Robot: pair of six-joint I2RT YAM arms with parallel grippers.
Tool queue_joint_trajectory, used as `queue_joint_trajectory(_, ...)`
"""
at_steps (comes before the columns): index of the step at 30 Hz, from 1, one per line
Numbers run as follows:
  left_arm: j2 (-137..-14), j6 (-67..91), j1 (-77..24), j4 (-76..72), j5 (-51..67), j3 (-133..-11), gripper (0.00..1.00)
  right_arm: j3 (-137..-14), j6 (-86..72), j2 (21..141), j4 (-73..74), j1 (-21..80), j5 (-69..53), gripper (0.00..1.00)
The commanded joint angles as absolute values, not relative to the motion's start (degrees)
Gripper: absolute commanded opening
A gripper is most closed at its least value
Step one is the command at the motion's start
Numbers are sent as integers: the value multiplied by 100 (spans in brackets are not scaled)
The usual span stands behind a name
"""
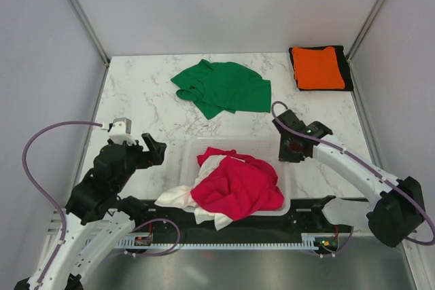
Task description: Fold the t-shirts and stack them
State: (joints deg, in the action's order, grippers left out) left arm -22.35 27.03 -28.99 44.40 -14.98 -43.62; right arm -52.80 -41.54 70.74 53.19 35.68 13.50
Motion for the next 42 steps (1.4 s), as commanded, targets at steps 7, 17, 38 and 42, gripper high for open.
queue_joint_trajectory(7,-2285,2602,-2883,4201,-1582,-4324,92,-5405,-4342,5925,5387,1065,1732,0)
queue_joint_trajectory(17,-2233,2593,-2883,4184,-1547,-4307,92,-5967,-3401,6336,5194,-1547,799,0)
queue_joint_trajectory(38,-2241,2505,-2883,4096,-1310,-4280,92,-5695,-3867,5511,5722,-2373,1011,98)
queue_joint_trajectory(42,-2250,2505,-2883,4078,-1318,-4272,92,-5941,-3684,5467,5399,-2154,565,98)
